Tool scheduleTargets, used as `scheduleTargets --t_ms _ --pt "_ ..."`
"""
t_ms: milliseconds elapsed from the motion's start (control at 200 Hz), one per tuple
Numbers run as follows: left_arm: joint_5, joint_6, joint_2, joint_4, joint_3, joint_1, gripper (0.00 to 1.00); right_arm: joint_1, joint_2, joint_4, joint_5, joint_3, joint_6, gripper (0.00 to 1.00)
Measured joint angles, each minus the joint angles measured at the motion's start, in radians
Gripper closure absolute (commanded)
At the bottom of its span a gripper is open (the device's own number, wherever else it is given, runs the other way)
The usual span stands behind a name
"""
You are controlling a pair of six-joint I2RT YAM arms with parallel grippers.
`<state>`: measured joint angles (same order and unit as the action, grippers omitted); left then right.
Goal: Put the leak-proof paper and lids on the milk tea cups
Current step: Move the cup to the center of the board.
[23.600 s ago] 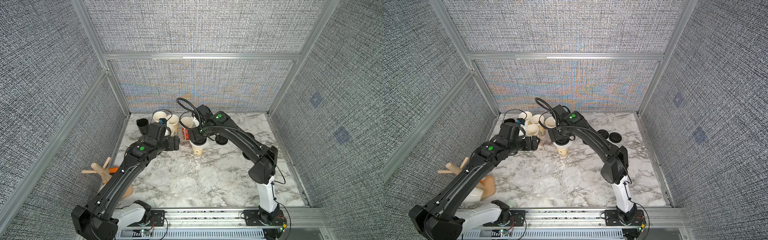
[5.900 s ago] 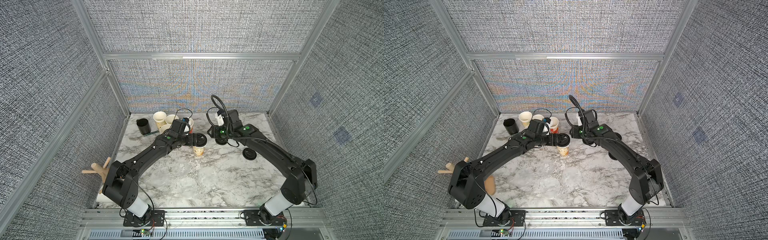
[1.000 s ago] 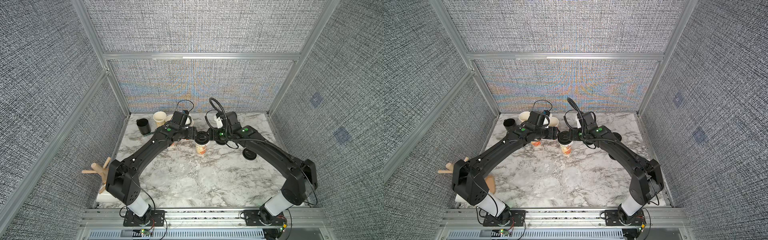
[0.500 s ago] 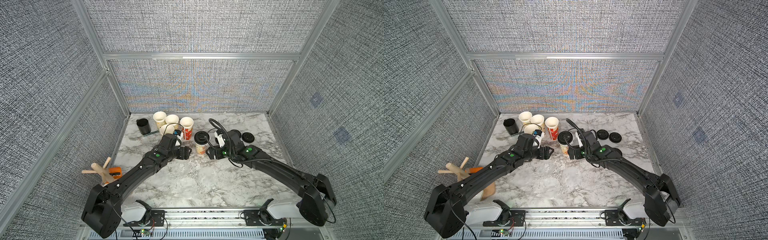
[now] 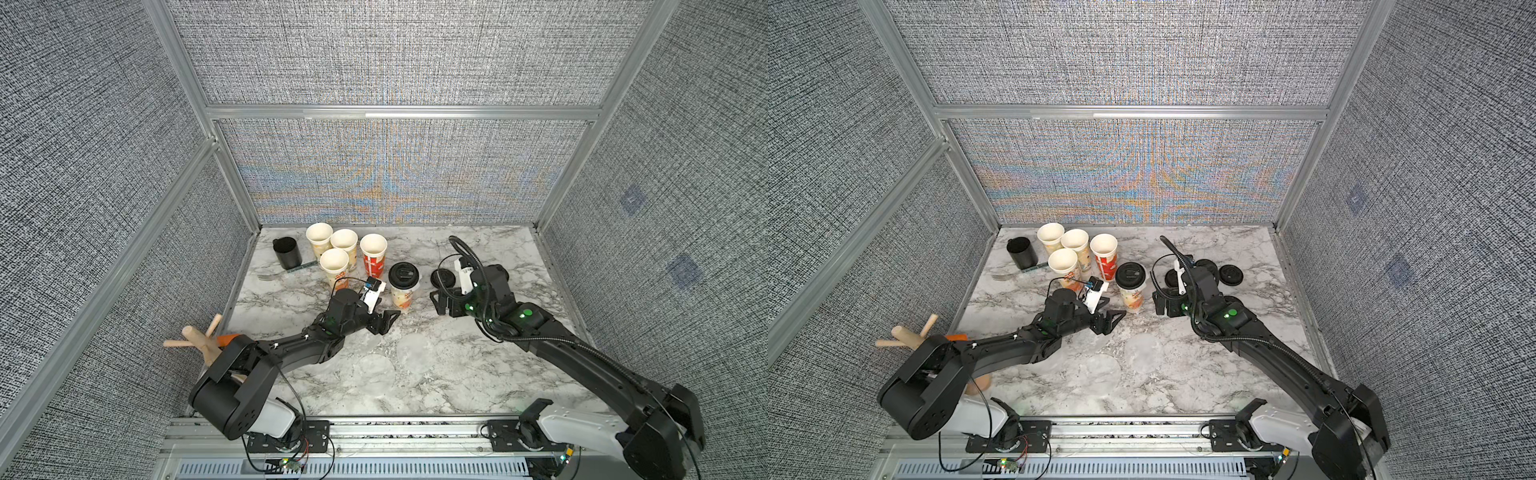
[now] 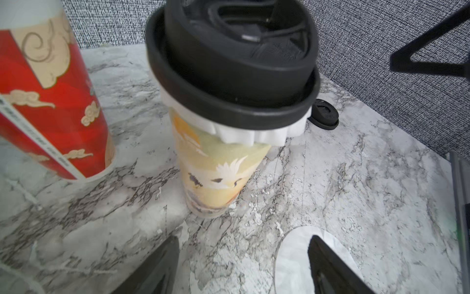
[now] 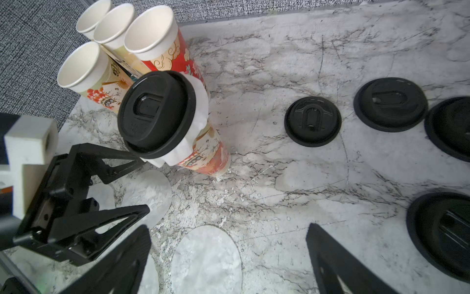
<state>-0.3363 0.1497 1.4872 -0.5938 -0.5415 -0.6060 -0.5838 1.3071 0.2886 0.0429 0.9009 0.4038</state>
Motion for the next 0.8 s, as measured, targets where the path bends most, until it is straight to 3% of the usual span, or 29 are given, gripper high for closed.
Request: scheduleTargets --t_ms 801 --pt "-0.010 -0.089 0.381 -0.269 -0.222 -0.008 0.18 0.087 -0.069 0.054 -0.018 -0.007 -0.016 0.02"
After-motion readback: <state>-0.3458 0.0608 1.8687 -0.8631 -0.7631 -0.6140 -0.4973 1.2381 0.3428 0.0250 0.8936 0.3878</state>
